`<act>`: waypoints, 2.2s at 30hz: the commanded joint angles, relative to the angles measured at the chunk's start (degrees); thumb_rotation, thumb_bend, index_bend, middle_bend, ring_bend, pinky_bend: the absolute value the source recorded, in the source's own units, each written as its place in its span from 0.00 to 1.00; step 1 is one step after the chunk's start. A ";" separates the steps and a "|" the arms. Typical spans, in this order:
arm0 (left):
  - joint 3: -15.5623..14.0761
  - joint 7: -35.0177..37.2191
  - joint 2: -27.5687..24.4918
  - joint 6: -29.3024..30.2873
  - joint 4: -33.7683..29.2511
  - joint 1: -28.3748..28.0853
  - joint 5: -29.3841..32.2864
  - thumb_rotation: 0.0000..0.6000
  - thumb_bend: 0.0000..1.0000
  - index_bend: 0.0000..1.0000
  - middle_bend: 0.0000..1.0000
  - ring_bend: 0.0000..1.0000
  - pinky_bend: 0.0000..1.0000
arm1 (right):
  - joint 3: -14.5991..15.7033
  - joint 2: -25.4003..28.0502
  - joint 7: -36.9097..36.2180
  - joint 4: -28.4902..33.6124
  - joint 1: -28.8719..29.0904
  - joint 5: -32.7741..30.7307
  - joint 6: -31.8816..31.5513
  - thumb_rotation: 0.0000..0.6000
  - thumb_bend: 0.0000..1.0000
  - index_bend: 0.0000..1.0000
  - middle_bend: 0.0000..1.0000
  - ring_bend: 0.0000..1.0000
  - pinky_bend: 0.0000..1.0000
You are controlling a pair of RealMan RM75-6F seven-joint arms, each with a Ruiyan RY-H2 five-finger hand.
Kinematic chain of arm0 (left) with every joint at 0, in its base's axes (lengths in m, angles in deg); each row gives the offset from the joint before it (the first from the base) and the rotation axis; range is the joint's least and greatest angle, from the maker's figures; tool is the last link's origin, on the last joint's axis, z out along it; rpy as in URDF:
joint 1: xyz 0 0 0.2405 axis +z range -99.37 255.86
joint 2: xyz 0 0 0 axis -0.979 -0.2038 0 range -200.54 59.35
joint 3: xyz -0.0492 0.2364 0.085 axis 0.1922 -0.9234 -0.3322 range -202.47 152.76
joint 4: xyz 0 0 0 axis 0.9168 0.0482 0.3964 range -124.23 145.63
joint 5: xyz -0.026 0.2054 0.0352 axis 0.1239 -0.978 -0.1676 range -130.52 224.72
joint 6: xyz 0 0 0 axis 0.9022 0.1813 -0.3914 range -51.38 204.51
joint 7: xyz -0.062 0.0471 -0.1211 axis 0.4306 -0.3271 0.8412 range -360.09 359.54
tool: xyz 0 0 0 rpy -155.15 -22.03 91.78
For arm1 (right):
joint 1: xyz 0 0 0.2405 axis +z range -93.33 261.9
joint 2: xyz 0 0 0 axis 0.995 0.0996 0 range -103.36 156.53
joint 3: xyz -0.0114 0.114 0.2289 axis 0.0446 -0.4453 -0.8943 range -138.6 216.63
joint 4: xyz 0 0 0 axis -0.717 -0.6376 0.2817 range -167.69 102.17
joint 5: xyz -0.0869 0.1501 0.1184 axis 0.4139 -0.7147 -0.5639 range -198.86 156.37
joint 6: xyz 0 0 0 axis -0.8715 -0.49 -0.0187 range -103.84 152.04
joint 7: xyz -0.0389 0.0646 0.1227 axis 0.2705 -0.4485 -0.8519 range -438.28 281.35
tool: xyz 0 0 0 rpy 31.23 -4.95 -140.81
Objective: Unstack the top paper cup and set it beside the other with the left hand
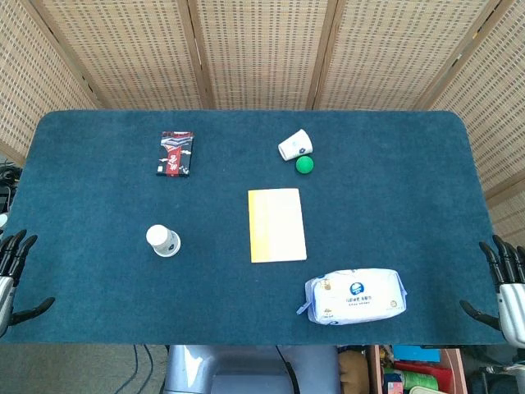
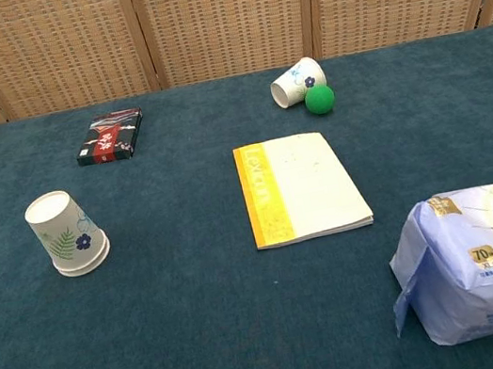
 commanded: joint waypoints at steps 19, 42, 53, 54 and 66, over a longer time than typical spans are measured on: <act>7.29 -4.57 -0.39 -26.09 -3.47 -17.27 6.10 1.00 0.14 0.00 0.00 0.00 0.00 | -0.50 1.12 -0.43 1.12 0.58 -2.36 2.57 1.00 0.00 0.00 0.00 0.00 0.00; 11.70 -24.25 8.29 -39.28 -4.78 -34.36 40.29 1.00 0.27 0.24 0.00 0.00 0.00 | -0.57 1.70 -3.29 0.31 1.17 -3.79 5.08 1.00 0.00 0.00 0.00 0.00 0.00; 10.71 -27.37 11.72 -37.57 -1.52 -38.34 47.73 1.00 0.31 0.30 0.00 0.00 0.00 | -0.45 1.72 -3.85 0.03 1.54 -3.95 6.06 1.00 0.00 0.00 0.00 0.00 0.00; 10.61 -27.45 11.87 -37.34 -1.40 -38.58 48.07 1.00 0.31 0.30 0.00 0.00 0.00 | -0.46 1.70 -3.85 0.02 1.55 -3.95 6.06 1.00 0.00 0.00 0.00 0.00 0.00; 9.13 -26.65 11.16 -37.22 -1.76 -39.67 49.54 1.00 0.31 0.30 0.00 0.00 0.00 | -0.51 1.61 -4.28 -0.23 1.76 -4.34 6.67 1.00 0.00 0.00 0.00 0.00 0.00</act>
